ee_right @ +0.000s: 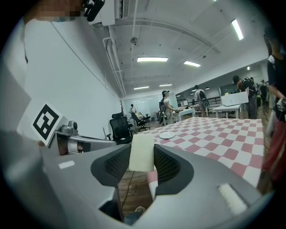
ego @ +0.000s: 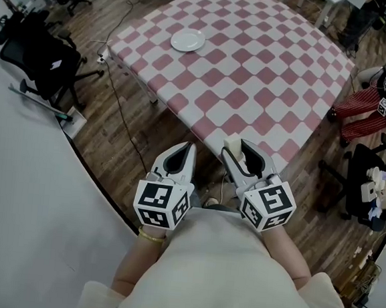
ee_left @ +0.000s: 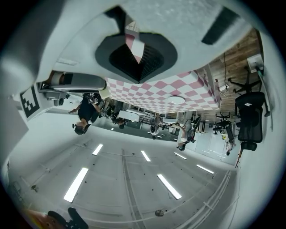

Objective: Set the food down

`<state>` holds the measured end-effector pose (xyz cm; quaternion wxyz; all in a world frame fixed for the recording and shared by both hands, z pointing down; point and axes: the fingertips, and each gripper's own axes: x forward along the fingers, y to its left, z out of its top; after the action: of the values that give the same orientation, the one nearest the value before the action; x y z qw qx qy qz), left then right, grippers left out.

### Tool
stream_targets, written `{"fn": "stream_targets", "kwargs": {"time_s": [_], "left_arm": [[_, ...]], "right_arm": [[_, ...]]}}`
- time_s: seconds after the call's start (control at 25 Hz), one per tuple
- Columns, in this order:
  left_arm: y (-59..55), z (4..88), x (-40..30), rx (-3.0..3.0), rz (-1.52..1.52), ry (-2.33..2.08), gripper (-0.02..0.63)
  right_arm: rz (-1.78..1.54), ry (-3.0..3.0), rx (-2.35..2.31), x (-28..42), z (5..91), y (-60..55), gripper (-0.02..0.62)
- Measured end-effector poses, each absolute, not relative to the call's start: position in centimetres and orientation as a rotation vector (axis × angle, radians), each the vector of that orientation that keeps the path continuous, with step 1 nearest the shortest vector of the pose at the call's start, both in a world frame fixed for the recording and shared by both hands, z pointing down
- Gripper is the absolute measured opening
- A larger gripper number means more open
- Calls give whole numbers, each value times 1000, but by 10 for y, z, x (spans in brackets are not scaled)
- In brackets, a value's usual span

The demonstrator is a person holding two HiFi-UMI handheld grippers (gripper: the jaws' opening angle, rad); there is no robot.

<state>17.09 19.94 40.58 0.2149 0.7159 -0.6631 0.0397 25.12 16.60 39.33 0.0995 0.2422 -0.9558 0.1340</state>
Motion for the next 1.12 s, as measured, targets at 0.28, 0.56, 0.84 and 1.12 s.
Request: {"fn": "stream_targets", "kwargs": {"time_s": [0.28, 0.56, 0.84, 1.12], "left_arm": [[173, 401, 143, 2014, 121, -1815, 0], [145, 399, 114, 2035, 130, -1783, 0], [117, 398, 80, 2051, 128, -1744, 0], [89, 397, 47, 2080, 122, -1688, 0]], "right_arm": [[403, -2828, 752, 224, 388, 141, 172], [409, -2830, 769, 189, 382, 116, 172], [386, -2821, 787, 154, 375, 91, 172], [368, -2800, 825, 117, 369, 67, 172]]}}
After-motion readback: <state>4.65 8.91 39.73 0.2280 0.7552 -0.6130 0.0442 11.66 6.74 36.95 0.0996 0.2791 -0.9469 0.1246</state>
